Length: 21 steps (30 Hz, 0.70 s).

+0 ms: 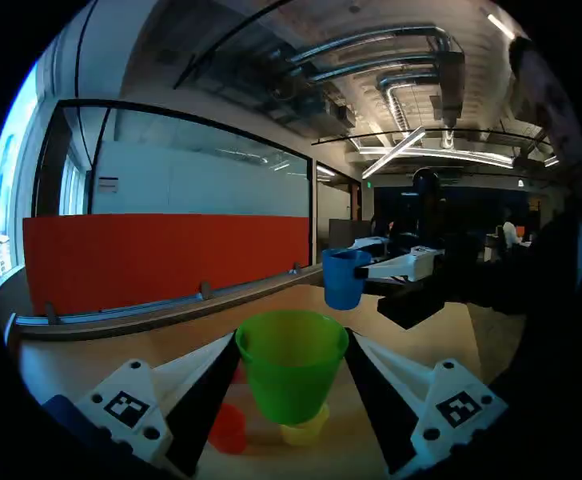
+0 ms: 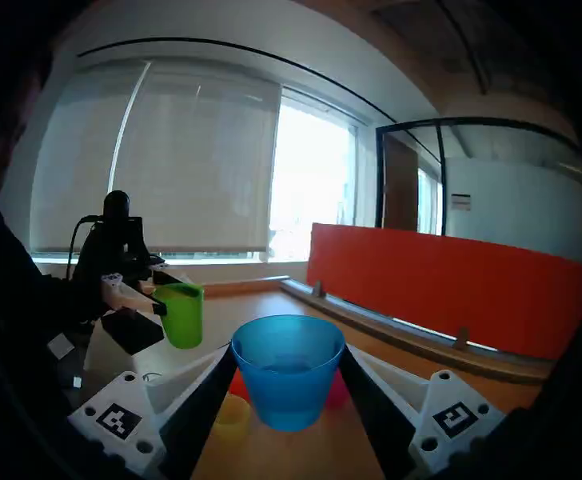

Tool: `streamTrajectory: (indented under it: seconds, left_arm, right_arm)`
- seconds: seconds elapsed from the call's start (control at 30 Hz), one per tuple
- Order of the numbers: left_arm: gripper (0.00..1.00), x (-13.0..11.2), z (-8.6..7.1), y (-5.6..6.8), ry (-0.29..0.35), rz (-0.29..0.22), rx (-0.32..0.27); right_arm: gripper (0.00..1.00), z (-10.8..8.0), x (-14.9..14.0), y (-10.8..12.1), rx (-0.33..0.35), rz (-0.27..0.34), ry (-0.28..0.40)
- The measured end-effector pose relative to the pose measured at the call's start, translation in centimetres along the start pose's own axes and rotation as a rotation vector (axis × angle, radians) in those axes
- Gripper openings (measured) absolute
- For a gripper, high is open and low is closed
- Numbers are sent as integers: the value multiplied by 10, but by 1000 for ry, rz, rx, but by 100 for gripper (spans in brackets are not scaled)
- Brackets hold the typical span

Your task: Pour water

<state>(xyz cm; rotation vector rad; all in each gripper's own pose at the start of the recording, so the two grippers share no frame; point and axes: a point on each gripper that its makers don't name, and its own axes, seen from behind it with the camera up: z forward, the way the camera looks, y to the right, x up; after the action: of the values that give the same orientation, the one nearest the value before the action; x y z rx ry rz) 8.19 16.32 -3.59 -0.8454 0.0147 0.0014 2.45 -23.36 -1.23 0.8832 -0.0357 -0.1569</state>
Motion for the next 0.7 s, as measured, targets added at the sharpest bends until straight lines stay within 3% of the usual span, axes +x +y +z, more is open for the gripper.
streamTrajectory:
  seconds: [0.7]
  left_arm:
    - [89, -23, 17, 6, -55, -21, -36]
  right_arm:
    - [91, 31, 32, -9, 28, -109, 27]
